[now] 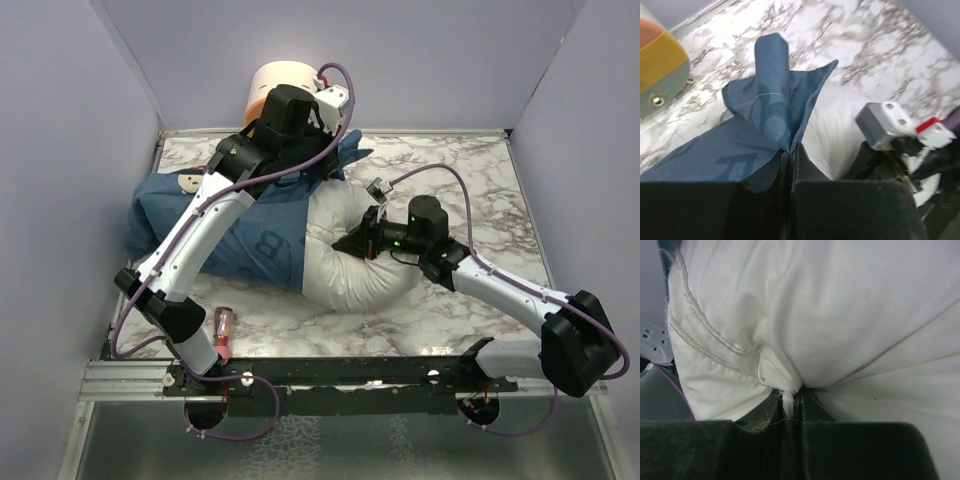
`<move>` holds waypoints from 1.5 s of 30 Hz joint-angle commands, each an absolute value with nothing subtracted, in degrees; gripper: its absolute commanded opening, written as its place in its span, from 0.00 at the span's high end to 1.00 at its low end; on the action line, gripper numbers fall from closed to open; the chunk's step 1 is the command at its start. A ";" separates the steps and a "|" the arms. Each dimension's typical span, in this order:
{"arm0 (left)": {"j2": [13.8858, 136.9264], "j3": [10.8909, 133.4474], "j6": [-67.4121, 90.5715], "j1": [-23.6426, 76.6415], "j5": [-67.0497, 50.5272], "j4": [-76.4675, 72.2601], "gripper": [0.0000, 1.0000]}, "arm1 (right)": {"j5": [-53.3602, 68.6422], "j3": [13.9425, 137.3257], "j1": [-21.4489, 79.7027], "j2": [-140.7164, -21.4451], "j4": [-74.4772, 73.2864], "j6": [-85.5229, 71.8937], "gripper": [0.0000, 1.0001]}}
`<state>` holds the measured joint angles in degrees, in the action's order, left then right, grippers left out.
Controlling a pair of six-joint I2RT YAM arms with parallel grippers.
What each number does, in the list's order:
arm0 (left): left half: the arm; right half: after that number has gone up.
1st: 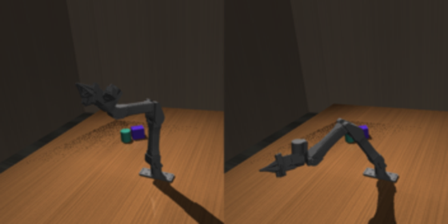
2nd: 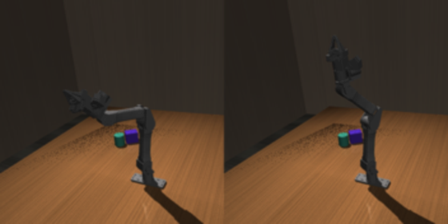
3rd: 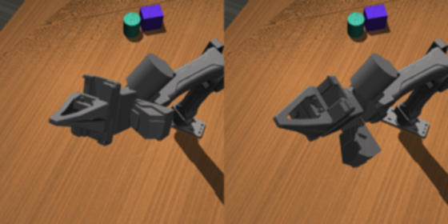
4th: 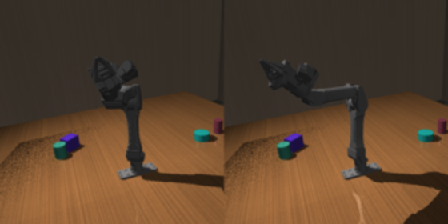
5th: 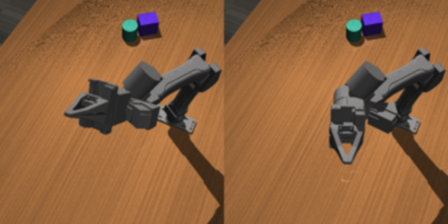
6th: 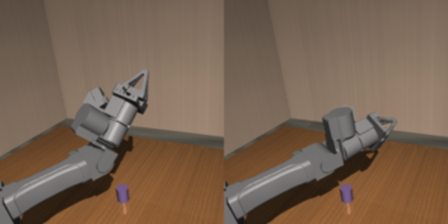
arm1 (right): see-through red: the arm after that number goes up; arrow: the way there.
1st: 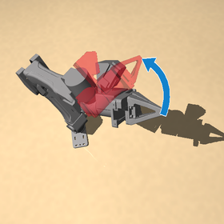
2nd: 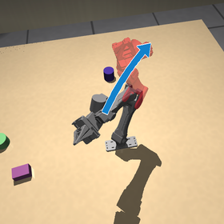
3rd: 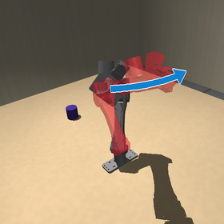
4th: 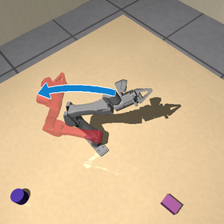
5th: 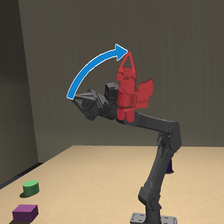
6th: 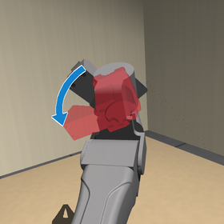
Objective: Put the pillow into the pillowcase
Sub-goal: Stuff the pillow into the pillowcase.
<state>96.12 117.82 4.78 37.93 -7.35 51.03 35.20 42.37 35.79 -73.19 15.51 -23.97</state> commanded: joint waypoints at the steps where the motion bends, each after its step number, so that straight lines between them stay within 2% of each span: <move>1: 90.27 117.04 17.81 38.14 -19.81 32.64 1.00 | 33.21 46.77 36.38 -72.37 13.16 -25.88 0.99; 4: 86.14 110.96 31.32 38.14 -27.74 14.78 1.00 | 27.51 53.68 36.16 -70.52 15.11 -27.71 0.99; 8: 81.76 101.86 46.74 38.70 -29.83 -6.18 1.00 | 20.19 61.60 34.91 -69.97 21.11 -30.61 0.99; 12: 80.28 96.77 52.81 40.26 -29.29 -16.37 1.00 | 18.37 64.13 34.89 -70.86 27.52 -31.27 0.99; 15: 80.07 92.71 55.64 41.03 -29.51 -23.54 1.00 | 18.83 59.70 35.06 -72.13 29.41 -32.70 0.99; 18: 77.98 86.79 56.31 40.97 -29.26 -26.84 1.00 | 16.77 49.31 35.07 -71.35 29.03 -33.98 0.99; 24: 70.57 69.72 57.62 40.69 -29.50 -26.69 1.00 | 16.81 38.94 34.94 -67.43 14.67 -27.61 0.97; 26: 67.53 64.67 57.79 40.63 -29.49 -24.91 1.00 | 18.65 36.70 34.98 -65.05 12.85 -26.03 0.92; 29: 63.07 58.70 56.33 40.55 -29.49 -20.67 1.00 | 23.79 36.05 34.98 -61.61 10.95 -24.13 0.79; 32: 59.54 54.15 52.22 40.48 -29.96 -14.00 1.00 | 29.70 37.70 34.98 -57.18 8.81 -20.84 0.75; 34: 57.22 51.29 49.93 40.33 -29.54 -10.11 1.00 | 31.85 39.89 34.98 -52.54 6.98 -19.14 0.68; 37: 53.98 47.75 49.31 40.08 -28.65 -8.91 1.00 | 29.00 45.37 34.98 -46.36 1.12 -15.88 0.48; 39: 51.99 46.09 49.89 40.00 -28.46 -10.16 1.00 | 25.11 50.12 34.98 -45.16 -5.02 -13.10 0.38; 45: 50.21 43.82 51.44 39.98 -31.49 -15.60 1.00 | 14.41 56.32 34.98 -50.95 -20.29 -8.74 0.20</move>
